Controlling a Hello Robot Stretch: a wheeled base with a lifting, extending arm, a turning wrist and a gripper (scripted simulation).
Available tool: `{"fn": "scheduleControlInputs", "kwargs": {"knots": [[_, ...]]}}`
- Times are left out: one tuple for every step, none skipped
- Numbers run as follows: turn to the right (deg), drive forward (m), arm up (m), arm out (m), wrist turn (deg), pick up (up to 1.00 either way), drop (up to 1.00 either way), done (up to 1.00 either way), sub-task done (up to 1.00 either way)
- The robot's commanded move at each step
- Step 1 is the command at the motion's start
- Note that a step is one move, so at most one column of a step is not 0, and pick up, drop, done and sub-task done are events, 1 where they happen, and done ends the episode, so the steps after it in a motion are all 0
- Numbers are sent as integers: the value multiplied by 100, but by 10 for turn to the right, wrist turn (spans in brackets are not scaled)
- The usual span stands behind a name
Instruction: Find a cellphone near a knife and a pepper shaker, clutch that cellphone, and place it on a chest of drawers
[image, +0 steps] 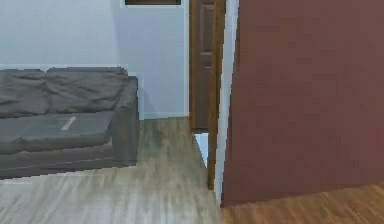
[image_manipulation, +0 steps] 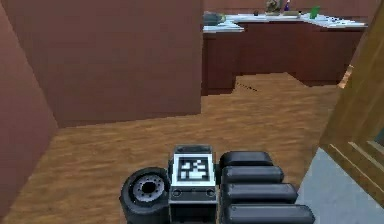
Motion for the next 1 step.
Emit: {"fn": "scheduleControlInputs", "kwargs": {"knots": [[0,100,0,0,0,0,0,0,0]]}}
